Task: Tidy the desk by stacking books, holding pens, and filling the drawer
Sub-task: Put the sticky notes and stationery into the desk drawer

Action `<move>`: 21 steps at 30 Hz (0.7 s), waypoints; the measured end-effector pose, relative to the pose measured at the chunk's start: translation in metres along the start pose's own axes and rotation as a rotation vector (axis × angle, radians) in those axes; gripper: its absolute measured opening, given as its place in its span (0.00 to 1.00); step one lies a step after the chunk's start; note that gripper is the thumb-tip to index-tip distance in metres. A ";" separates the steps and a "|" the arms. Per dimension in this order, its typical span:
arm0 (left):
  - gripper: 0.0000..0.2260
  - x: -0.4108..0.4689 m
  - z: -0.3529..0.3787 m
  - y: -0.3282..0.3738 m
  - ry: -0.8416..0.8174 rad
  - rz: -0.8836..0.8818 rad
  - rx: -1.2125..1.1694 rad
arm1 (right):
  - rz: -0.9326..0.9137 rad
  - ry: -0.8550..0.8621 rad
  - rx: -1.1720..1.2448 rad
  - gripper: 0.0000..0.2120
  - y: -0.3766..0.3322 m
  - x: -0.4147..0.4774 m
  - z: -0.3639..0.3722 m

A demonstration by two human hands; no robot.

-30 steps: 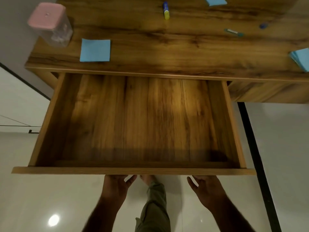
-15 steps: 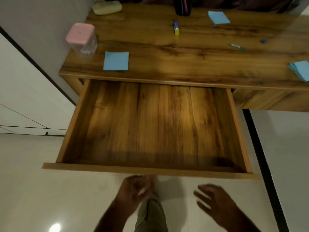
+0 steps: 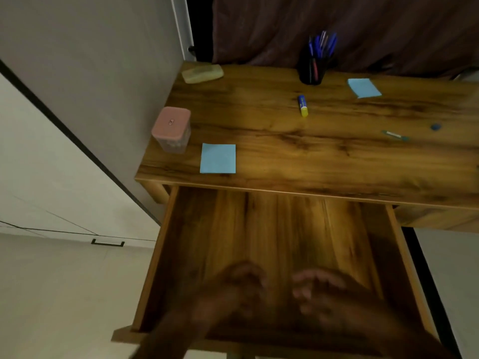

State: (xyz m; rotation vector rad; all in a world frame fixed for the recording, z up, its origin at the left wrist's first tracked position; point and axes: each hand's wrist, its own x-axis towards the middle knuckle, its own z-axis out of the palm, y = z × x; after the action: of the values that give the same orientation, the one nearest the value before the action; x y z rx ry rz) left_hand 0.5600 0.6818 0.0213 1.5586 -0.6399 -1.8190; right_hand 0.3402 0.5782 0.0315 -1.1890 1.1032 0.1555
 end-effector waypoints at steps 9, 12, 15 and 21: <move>0.07 0.071 -0.090 0.102 0.416 0.263 0.194 | -0.311 0.183 -0.159 0.19 -0.145 0.109 -0.002; 0.17 0.106 -0.116 0.118 0.659 0.293 0.519 | -0.346 0.260 -0.332 0.25 -0.178 0.151 -0.001; 0.29 0.131 -0.136 0.128 0.811 0.234 0.814 | -0.409 0.442 -0.587 0.31 -0.203 0.195 0.000; 0.38 0.157 -0.138 0.120 0.906 0.083 0.917 | -0.414 0.435 -0.900 0.44 -0.218 0.244 0.011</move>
State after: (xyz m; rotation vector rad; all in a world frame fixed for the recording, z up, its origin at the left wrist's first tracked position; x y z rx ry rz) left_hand 0.7026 0.4913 -0.0204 2.5985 -1.0918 -0.5392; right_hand 0.6049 0.3893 -0.0076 -2.3160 1.1576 0.0681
